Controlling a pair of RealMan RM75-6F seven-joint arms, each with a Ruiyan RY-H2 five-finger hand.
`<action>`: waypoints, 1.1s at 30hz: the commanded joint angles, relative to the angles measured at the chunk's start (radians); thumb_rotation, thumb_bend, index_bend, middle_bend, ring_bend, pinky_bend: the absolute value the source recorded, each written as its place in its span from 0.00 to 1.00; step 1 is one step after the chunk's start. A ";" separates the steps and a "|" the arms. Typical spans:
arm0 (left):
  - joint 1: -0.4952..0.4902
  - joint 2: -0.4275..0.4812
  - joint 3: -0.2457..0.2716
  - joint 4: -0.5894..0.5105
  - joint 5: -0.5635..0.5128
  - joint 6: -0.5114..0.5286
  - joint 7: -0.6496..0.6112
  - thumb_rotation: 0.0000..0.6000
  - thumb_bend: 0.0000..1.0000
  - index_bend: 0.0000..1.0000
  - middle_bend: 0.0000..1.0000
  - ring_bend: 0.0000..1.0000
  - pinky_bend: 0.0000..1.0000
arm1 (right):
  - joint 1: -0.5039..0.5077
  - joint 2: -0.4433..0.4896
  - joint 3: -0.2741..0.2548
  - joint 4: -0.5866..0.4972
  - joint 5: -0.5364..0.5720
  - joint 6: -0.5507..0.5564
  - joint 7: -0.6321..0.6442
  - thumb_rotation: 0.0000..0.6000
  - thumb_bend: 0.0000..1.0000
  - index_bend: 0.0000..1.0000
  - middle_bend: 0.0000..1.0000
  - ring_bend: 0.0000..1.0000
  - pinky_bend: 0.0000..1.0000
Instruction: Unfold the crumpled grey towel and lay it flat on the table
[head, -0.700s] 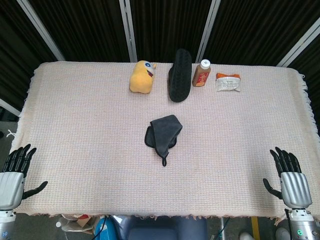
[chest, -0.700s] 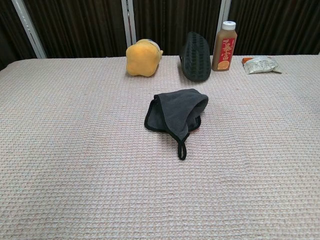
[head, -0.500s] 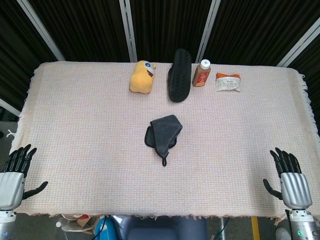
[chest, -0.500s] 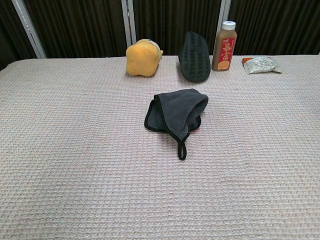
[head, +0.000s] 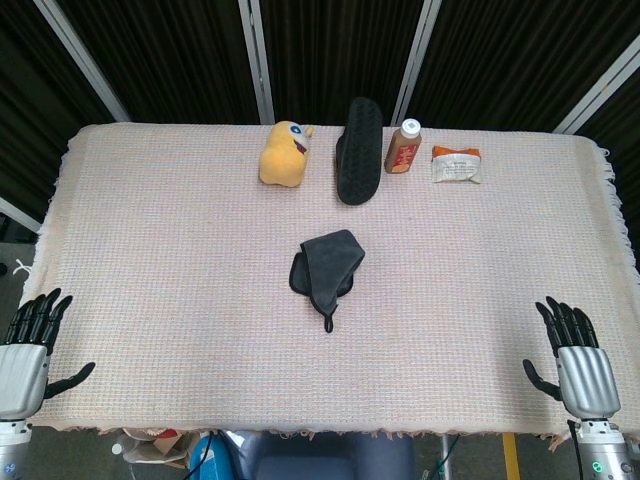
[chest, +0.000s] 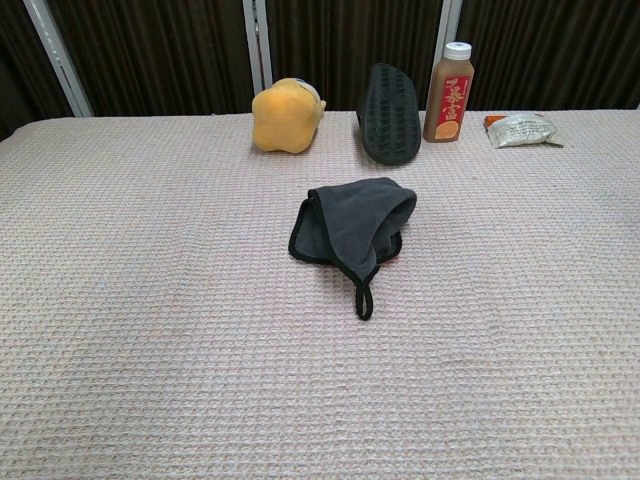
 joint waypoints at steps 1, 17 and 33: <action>0.002 -0.001 0.002 0.002 0.000 0.000 0.000 1.00 0.00 0.00 0.00 0.00 0.05 | 0.001 -0.002 0.000 -0.001 -0.002 0.000 0.000 1.00 0.31 0.05 0.05 0.00 0.05; 0.003 -0.005 -0.003 0.013 -0.006 0.003 0.009 1.00 0.00 0.00 0.00 0.00 0.05 | 0.069 -0.065 0.020 0.051 -0.074 -0.012 0.046 1.00 0.24 0.15 0.07 0.00 0.05; -0.004 -0.016 -0.020 0.023 -0.035 -0.012 0.032 1.00 0.00 0.00 0.00 0.00 0.05 | 0.351 -0.300 0.131 0.114 -0.076 -0.259 -0.017 1.00 0.20 0.25 0.14 0.03 0.05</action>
